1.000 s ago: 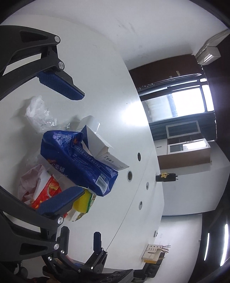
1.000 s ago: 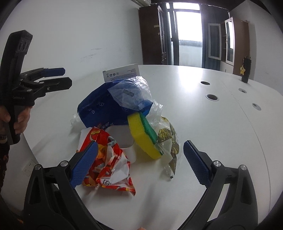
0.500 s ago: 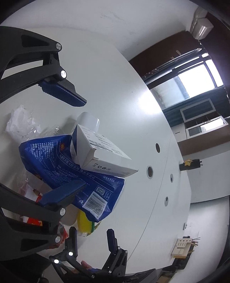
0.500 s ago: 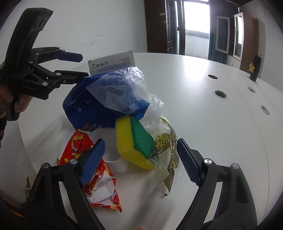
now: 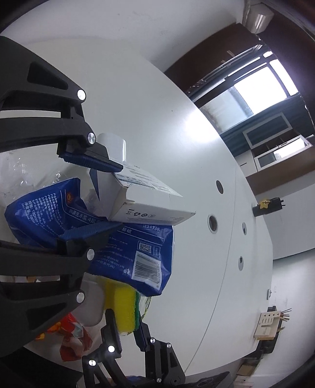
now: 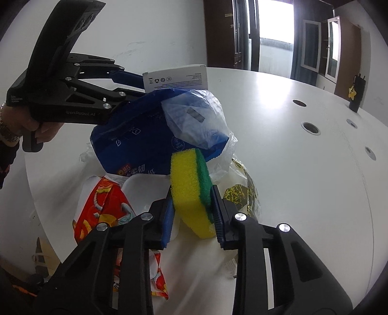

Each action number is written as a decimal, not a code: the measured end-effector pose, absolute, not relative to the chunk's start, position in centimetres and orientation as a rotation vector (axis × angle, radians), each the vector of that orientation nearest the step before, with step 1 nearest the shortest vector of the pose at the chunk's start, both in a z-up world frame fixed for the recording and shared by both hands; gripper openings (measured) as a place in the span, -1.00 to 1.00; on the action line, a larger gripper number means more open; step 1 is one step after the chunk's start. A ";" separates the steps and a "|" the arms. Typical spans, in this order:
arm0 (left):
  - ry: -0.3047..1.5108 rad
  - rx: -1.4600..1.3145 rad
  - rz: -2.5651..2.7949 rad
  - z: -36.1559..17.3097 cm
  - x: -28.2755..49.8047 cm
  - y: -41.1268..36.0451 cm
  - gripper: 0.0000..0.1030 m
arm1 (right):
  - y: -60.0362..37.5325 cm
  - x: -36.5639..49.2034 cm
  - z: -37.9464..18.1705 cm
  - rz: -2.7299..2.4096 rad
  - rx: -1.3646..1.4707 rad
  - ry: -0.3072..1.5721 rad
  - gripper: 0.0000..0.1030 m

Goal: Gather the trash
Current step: 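Grasp the white box with the left tool while the right tool grasps the yellow-green sponge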

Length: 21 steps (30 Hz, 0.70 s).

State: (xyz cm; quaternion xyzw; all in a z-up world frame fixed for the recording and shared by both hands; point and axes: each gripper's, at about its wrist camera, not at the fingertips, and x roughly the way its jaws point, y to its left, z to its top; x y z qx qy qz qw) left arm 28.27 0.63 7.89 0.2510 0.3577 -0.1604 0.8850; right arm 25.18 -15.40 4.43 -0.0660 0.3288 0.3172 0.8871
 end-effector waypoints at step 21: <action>0.604 0.384 -0.065 13.5 23.4 3.1 -0.43 | -17.2 18.9 8.7 0.615 -0.084 0.522 -0.60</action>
